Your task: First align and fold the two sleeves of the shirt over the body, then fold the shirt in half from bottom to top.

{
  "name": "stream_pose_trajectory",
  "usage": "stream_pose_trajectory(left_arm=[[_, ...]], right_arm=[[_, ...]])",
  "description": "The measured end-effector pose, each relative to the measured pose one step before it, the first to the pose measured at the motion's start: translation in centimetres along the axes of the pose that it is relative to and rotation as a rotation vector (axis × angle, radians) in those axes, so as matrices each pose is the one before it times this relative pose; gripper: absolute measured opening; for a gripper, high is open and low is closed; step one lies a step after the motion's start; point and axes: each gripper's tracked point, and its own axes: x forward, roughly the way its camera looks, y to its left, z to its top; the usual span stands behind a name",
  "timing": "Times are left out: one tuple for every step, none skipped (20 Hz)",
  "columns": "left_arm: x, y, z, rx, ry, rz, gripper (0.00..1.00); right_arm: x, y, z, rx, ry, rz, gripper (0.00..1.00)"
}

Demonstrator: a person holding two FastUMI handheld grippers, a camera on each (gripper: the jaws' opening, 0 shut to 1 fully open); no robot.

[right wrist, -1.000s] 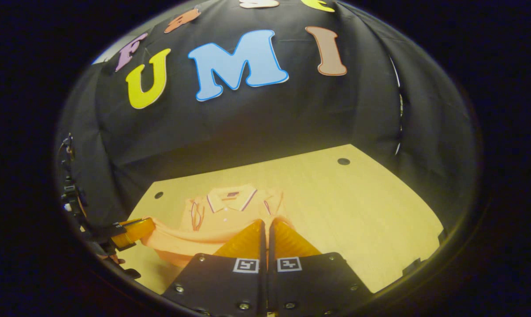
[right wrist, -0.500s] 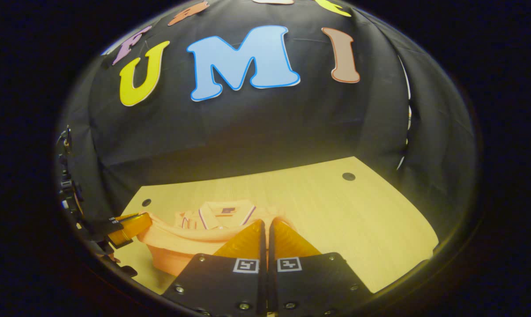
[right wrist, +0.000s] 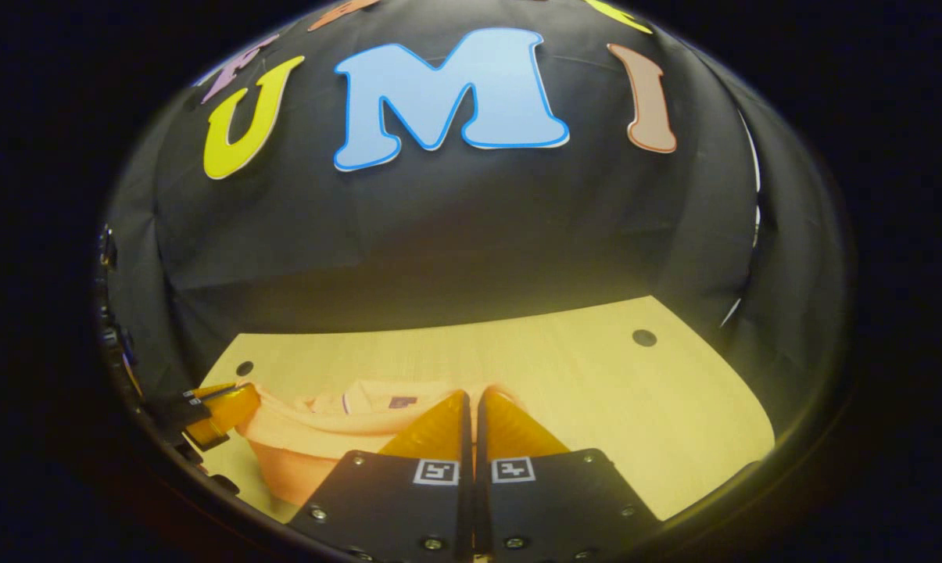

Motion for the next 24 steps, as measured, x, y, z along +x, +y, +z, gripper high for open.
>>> stream_pose_trajectory(left_arm=[[0.597, 0.273, 0.078, 0.00185, -0.00705, 0.00864, 0.06], [0.543, 0.109, 0.047, 0.00153, -0.00605, 0.0031, 0.06], [0.549, 0.224, -0.212, 0.00318, -0.00167, 0.00859, 0.06], [0.536, 0.125, -0.222, 0.00195, -0.00105, 0.0053, 0.06], [0.527, -0.015, -0.216, -0.00023, 0.002, 0.00179, 0.06], [0.512, -0.013, -0.346, -0.00034, 0.00488, 0.00143, 0.06], [0.442, -0.058, -0.406, 0.00113, 0.0067, -0.00197, 0.06], [0.431, 0.076, -0.326, 0.00333, 0.0055, 0.00191, 0.06], [0.553, 0.095, -0.334, 0.00247, 0.00364, 0.00001, 0.06], [0.458, 0.085, -0.281, 0.00233, 0.00325, 0.00067, 0.06], [0.472, 0.1, -0.27, 0.00209, 0.00229, -0.00088, 0.06], [0.418, 0.138, -0.31, 0.00405, 0.00312, 0.00159, 0.06], [0.353, 0.084, -0.144, 0.0011, 0.00016, -0.00075, 0.06], [0.267, 0.024, -0.158, -0.0003, 0.0001, -0.00288, 0.06], [0.231, 0.078, -0.251, 0.0008, 0.0063, -0.00218, 0.06], [0.104, 0.108, -0.443, 0.00185, 0.00907, 0.00003, 0.06], [0.127, 0.036, -0.107, -0.00022, 0.00389, -0.00237, 0.06], [0.177, 0.043, -0.043, -0.00097, 0.0006, -0.00084, 0.06], [0.058, 0.046, -0.236, 0.00171, 0.00272, 0.00133, 0.06], [0.063, 0.083, -0.244, 0.00308, 0.00707, 0.00384, 0.06], [0.009, -0.086, -0.218, -0.0014, 0.00813, -0.00071, 0.06], [-0.054, -0.194, -0.178, -0.00382, 0.0063, -0.00796, 0.08], [-0.186, 0.071, 0.126, -0.0068, 0.00013, 0.00174, 0.1], [-0.047, -0.102, -0.136, -0.00517, 0.00262, -0.00688, 0.11]], right_arm=[[1.46, 0.105, 0.696, -0.00117, 0.00344, -0.00157, 0.01], [0.696, -0.189, -0.222, -0.00231, 0.00625, -0.00115, 0.01], [0.647, -0.181, -0.277, -0.00144, 0.00833, -0.00195, 0.01], [0.686, -0.156, -0.213, -0.00169, 0.00838, -0.00382, 0.01], [0.699, -0.18, -0.48, -0.00586, 0.00574, -0.00442, 0.01], [0.627, -0.152, -0.293, -0.00995, 0.00644, -0.00429, 0.01], [0.466, -0.223, -0.417, -0.00659, 0.01088, -0.00819, 0.01], [0.429, 0.059, -0.333, -0.00205, 0.01118, -0.00228, 0.01], [0.604, 0.03, -0.537, 0.00078, 0.01435, -0.00081, 0.01], [0.533, 0.0, -0.372, -0.00041, 0.01031, -0.00392, 0.01], [0.561, -0.141, -0.289, -0.00491, 0.00604, -0.01058, 0.01], [0.471, -0.106, -0.189, -0.00582, 0.00566, -0.00935, 0.01], [0.455, 0.16, -0.517, -0.00252, 0.01076, -0.00158, 0.01], [0.289, 0.174, -0.376, -0.00318, 0.01339, -0.0005, 0.01], [0.372, -0.058, -0.611, -0.00905, 0.01349, -0.00344, 0.01], [0.263, -0.148, -0.456, -0.01196, 0.01134, -0.00846, 0.01], [0.282, -0.109, -0.27, -0.00884, 0.00811, -0.00483, 0.01], [0.111, 0.055, -0.148, -0.00308, 0.0084, -0.00019, 0.02], [0.232, 0.09, -0.325, -0.00278, 0.00496, -0.00203, 0.02], [-0.136, -0.075, 0.031, -0.00597, 0.00293, -0.0061, 0.04], [0.105, -0.229, -0.097, -0.00305, 0.00287, -0.01104, 0.05], [-0.105, 0.018, 0.008, -0.00028, 0.00338, -0.00189, 0.04], [-0.087, 0.095, 0.017, 0.00019, 0.0004, 0.00177, 0.05], [-0.185, -0.03, -0.031, -0.00183, 0.00338, -0.0012, 0.05]])
